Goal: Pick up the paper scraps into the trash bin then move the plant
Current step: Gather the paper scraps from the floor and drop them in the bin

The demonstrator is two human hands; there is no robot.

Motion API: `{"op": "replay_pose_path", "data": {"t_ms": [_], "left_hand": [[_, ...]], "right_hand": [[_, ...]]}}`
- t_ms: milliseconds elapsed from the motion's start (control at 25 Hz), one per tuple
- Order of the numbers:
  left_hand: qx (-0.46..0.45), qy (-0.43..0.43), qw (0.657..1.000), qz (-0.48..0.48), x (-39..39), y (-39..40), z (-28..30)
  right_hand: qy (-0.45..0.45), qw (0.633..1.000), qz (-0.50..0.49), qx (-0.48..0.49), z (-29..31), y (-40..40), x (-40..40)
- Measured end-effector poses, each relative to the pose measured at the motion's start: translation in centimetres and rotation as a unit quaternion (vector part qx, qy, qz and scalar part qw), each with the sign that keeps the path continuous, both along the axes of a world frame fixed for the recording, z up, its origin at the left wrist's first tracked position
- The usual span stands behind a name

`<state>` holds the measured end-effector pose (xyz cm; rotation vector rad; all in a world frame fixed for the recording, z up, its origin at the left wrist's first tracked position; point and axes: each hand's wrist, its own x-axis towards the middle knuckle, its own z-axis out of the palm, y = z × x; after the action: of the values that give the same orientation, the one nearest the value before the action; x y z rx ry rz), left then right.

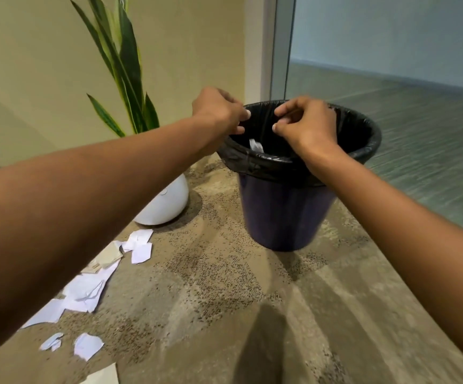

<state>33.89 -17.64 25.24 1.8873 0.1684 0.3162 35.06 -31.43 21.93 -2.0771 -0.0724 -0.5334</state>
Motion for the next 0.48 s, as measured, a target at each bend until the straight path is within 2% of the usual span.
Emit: {"op": "replay_pose_path", "data": {"t_ms": [200, 320, 480], "left_hand": [[0.054, 0.010, 0.998, -0.021, -2.7, 2.5, -0.4], [0.095, 0.041, 0.994, -0.041, -5.8, 5.8, -1.5], [0.120, 0.102, 0.987, -0.022, -10.7, 10.8, -4.8]], "right_hand": [[-0.027, 0.998, 0.054, -0.018, 0.2, 2.8, -1.9], [-0.022, 0.987, 0.156, -0.041, -1.1, 6.2, -4.2], [0.038, 0.954, 0.290, -0.071, -4.3, 11.9, -7.5]]}}
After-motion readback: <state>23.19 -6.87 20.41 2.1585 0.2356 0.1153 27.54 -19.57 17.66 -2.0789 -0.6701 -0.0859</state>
